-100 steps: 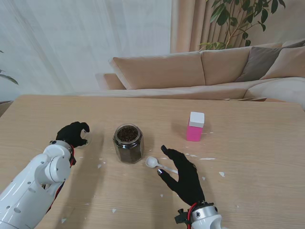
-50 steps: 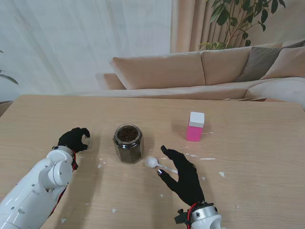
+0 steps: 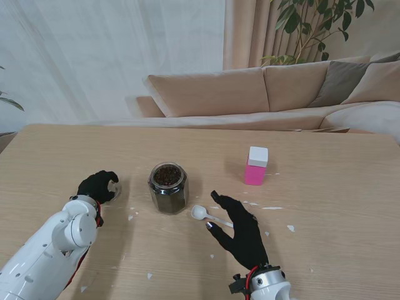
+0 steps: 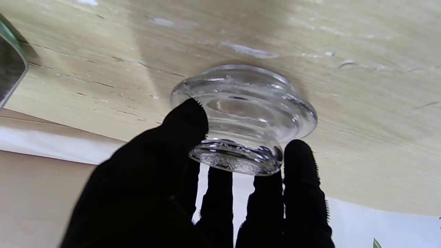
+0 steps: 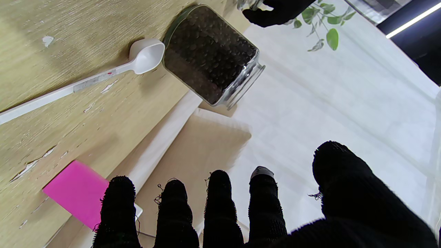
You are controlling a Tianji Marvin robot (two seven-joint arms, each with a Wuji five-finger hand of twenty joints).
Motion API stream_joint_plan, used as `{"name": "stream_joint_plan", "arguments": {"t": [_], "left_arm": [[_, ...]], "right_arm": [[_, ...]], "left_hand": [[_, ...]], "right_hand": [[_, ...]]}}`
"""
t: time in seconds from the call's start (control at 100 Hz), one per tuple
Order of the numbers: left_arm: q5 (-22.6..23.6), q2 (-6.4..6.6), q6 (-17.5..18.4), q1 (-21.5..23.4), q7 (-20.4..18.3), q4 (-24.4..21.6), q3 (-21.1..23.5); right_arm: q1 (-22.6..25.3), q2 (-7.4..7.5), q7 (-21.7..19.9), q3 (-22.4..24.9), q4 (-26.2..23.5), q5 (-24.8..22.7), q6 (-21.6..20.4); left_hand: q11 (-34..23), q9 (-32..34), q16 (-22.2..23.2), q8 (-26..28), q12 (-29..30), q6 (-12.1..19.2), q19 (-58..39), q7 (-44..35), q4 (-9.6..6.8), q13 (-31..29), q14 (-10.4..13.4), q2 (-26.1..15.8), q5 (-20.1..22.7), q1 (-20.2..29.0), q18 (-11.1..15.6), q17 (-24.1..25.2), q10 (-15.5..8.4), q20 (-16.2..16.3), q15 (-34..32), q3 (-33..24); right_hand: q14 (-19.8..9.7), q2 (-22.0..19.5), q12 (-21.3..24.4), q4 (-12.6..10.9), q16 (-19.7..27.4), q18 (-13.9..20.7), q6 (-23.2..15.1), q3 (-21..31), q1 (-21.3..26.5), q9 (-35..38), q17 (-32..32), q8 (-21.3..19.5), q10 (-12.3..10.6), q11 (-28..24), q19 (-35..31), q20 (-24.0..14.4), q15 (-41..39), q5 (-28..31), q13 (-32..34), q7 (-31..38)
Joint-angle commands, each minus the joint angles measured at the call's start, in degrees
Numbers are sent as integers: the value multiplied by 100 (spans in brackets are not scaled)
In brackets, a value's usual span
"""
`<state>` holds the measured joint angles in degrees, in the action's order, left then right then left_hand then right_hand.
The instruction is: Portion coffee beans from the glass jar into the coffee jar
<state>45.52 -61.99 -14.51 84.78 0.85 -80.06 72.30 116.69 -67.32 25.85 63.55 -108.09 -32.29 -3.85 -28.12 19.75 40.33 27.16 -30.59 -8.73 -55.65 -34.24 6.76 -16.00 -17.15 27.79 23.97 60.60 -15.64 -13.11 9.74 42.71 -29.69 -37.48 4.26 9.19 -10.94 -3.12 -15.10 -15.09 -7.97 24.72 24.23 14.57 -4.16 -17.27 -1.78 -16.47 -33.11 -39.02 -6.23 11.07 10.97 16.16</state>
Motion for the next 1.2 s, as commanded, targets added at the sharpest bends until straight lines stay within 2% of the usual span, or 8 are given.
{"name": "stream_joint_plan", "arguments": {"t": [0.0,0.26,0.43,0.53,0.63,0.9,0.97,1.19], "left_arm": [[-19,-34,-44,57,-113,-110,-3],[-127,-25,-126,112,-291,-243,39],[-175,-29,-141,143,-318,-329,87],[-178,-23,-26,237,-346,-491,193],[-117,-6,250,429,-391,-752,369],[-242,26,1236,1201,-582,-1631,1012],[-443,28,1476,1418,-679,-1856,1178],[-1121,-18,2047,2079,-706,-2419,1563]], "right_arm": [[35,-22,-96,-19,-36,7,9],[39,-22,-94,-20,-46,2,16],[37,-22,-91,-19,-45,-6,27],[36,-21,-89,-1,-59,-23,51],[28,-8,-101,48,-97,-121,114],[206,116,-479,507,-631,-653,383],[270,145,-614,680,-820,-792,493],[323,207,-1119,1204,-1247,-997,857]], "left_hand": [[10,-230,-187,-138,94,-226,181,171,-379,190,395,-517,-177,187,30,153,-101,-166,148,-446],[1258,-896,-1101,-816,893,-56,2183,1120,-374,1214,428,-444,-1045,-452,-318,1272,-264,-1328,1496,503],[1979,-1109,-1337,-1015,968,93,3426,1496,-337,1466,588,-463,-1351,-798,-266,1692,-403,-1604,2382,795],[2118,-1140,-1442,-971,823,219,4425,1561,-376,1477,822,-657,-1379,-879,85,1791,-539,-1055,2606,1118],[2101,-1129,-1461,-959,801,241,4476,1562,-376,1468,881,-772,-1365,-978,283,1835,-560,-891,2618,1188],[1933,-1070,-1383,-982,871,336,4586,1690,-423,1472,865,-1323,-1100,-1021,304,1881,-511,-515,2608,1811],[1904,-1050,-1421,-985,913,363,4637,1710,-502,1465,868,-1601,-1039,-859,307,1898,-478,-442,2623,2406],[1770,-985,-1426,-1100,938,333,4730,1844,-492,1468,836,-1959,-782,-906,284,1874,-336,-549,2607,2811]], "right_hand": [[-109,51,-14,88,10,113,-135,-8,96,159,2,-59,-112,-69,-58,-49,-56,117,94,78],[-82,58,-14,88,5,106,-144,-9,95,158,8,-58,-110,-67,-64,-52,-66,118,102,78],[-80,69,-15,87,0,90,-136,-8,98,167,23,-59,-114,-69,-81,-61,-73,122,114,81],[-67,161,-25,84,-6,84,-129,6,143,206,47,-64,-89,-93,-104,-72,-87,148,145,95],[-1,289,-80,89,-83,49,-86,41,199,282,135,-119,-57,-207,-207,-120,-207,233,271,194],[88,429,-277,34,-299,7,-63,161,354,379,282,-308,24,-576,-484,-205,-502,389,471,412],[105,442,-359,4,-352,-2,-59,187,375,401,294,-337,37,-682,-561,-209,-588,424,501,422],[94,461,-422,-55,-381,-8,-60,235,435,389,282,-365,34,-725,-639,-192,-649,433,484,414]]}}
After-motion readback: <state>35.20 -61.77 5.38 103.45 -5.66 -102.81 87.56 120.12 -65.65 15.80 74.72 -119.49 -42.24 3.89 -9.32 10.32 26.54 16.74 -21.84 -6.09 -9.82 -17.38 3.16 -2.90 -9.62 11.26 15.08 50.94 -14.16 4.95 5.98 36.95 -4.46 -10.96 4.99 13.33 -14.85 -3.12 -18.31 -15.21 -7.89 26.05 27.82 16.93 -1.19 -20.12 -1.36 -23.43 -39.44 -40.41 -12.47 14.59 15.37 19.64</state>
